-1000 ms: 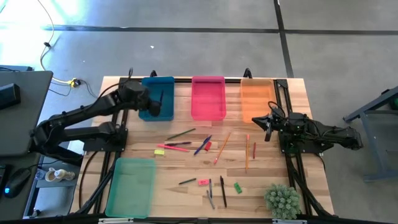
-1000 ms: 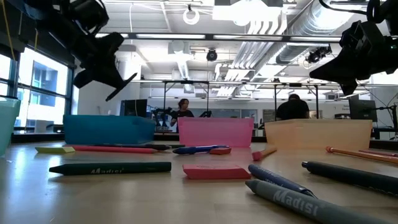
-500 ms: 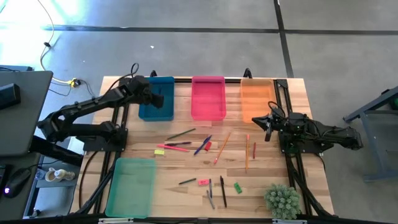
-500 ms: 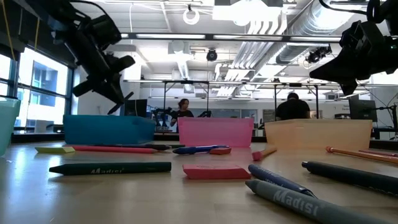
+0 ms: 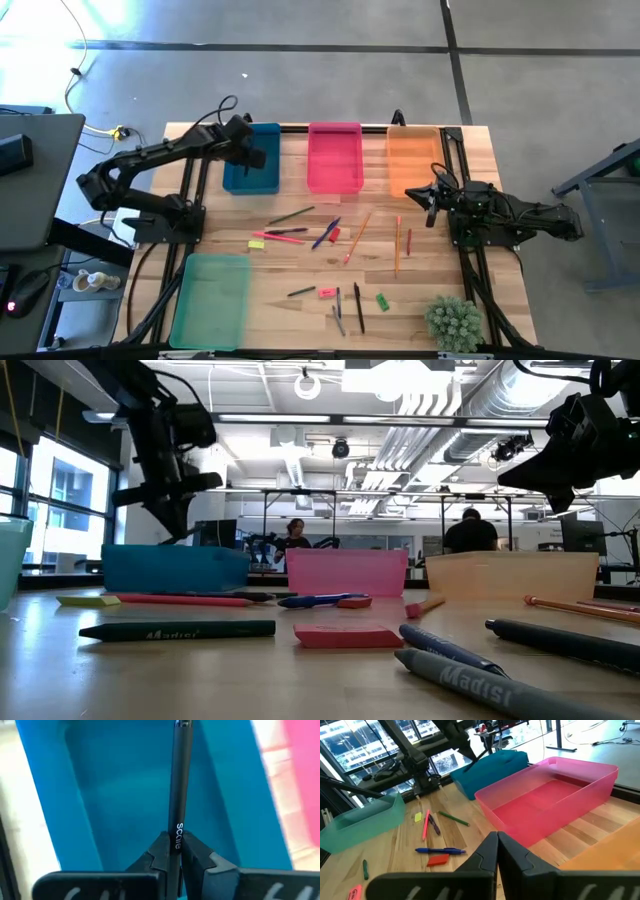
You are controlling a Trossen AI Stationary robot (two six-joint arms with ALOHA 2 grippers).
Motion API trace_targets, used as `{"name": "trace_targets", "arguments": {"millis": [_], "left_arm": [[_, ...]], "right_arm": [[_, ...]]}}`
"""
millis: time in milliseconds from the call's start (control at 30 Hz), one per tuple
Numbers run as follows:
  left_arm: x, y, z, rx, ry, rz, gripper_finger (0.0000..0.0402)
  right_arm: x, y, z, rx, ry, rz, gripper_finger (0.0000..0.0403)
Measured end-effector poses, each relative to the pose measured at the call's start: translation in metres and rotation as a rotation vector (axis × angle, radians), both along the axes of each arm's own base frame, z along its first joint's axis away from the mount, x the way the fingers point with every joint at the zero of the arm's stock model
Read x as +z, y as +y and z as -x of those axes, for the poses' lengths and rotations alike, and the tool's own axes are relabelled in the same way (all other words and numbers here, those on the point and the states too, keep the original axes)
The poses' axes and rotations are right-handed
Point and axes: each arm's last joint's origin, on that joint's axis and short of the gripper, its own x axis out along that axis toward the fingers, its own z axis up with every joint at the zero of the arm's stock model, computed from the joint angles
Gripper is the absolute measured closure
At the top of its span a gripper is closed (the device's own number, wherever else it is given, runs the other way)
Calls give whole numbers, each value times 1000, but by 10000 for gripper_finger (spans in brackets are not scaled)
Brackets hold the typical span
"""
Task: Sort crayons/erasers/pens/pencils in bins
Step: Put the top black pen into the blue bin
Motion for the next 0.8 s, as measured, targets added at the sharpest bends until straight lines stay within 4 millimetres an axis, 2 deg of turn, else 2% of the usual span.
{"name": "trace_targets", "arguments": {"millis": [300,433,567,800], "left_arm": [[-19,5,-5,27,42,94,389],[-23,7,-5,40,51,112,385],[-24,9,-3,61,52,119,367],[-24,13,2,87,52,117,326]], "right_arm": [[0,-1,0,-18,-1,2,403],[0,-1,0,-50,-27,-73,403],[0,-1,0,-66,-55,-157,403],[0,-1,0,-68,-60,-168,403]]}}
